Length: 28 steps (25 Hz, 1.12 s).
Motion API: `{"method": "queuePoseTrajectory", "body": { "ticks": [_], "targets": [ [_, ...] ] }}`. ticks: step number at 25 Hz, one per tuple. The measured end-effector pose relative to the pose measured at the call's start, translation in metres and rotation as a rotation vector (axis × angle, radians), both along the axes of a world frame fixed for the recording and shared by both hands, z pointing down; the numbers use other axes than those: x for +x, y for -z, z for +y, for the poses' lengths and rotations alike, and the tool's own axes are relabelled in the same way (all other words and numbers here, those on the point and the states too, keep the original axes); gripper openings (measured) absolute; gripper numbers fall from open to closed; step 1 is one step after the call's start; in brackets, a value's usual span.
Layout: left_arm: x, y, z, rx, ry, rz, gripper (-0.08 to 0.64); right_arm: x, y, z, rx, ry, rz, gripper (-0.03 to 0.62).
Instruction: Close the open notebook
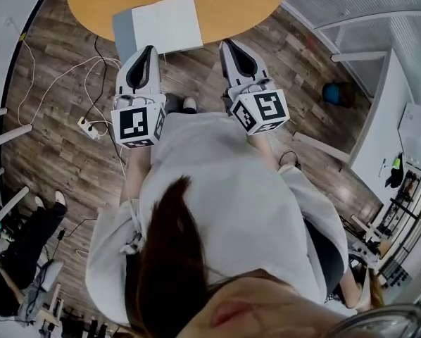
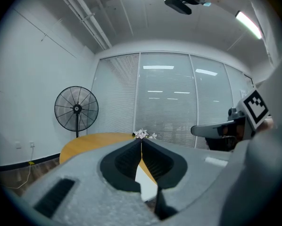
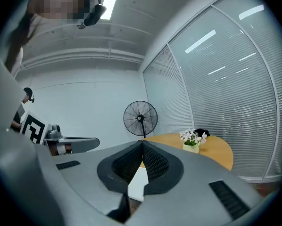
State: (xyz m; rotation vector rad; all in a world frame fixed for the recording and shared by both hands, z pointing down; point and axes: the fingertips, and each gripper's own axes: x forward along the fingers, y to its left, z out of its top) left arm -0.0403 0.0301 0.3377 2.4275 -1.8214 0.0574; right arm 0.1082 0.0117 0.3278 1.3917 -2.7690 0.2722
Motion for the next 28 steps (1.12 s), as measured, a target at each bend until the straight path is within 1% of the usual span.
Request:
{"method": "queuePoseTrajectory", "body": {
  "ticks": [6,10,16,21,28],
  "targets": [
    [0.003,-0.003,-0.023,-0.021,-0.003,0.012,0.018,0.002,-0.005,-0.02,-0.023,0.003,-0.004,0.003],
    [-0.006,-0.008,-0.04,-0.035,0.002,0.023,0.018,-0.004,-0.008,-0.034,-0.029,0.0,0.002,0.003],
    [-0.026,-0.007,-0.082,-0.043,-0.003,0.028,0.018,-0.02,-0.004,-0.073,-0.033,-0.014,0.007,0.003],
    [-0.044,0.003,-0.118,-0.037,-0.034,0.026,0.018,-0.041,0.003,-0.107,-0.029,-0.026,0.011,0.003],
    [-0.059,-0.004,-0.156,-0.046,-0.078,0.024,0.018,-0.056,-0.003,-0.14,-0.036,-0.064,0.013,0.003]
  ]
}}
